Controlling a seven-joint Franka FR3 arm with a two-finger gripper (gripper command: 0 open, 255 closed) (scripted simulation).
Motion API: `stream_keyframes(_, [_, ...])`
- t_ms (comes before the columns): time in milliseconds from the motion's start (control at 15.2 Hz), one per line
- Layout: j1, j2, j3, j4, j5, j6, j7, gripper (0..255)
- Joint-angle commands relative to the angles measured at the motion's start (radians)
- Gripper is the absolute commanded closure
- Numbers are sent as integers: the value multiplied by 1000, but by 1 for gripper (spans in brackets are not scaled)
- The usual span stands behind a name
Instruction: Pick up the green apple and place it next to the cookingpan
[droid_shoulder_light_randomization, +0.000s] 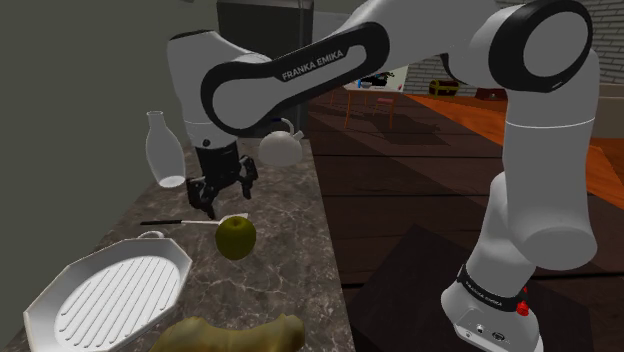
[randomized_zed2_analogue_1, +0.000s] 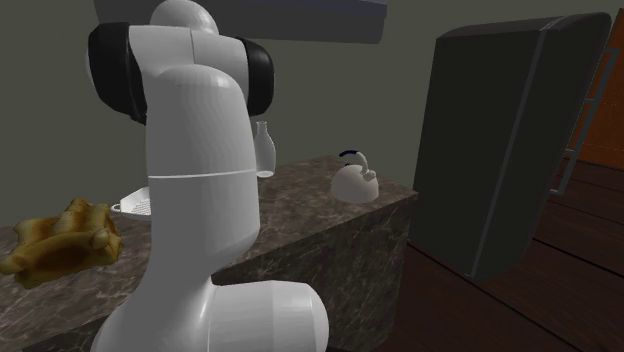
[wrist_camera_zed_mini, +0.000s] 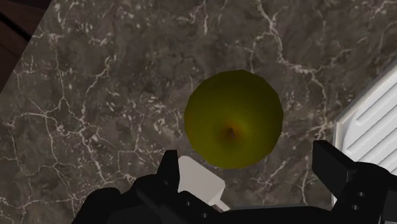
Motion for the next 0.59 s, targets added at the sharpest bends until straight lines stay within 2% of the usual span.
stream_keyframes(0, [2,-11,3,48,6,-59,-4,0])
stream_keyframes(66, [3,-13,4,71,7,-85,-5,0])
stream_keyframes(528, [3,-13,4,71,7,-85,-5,0])
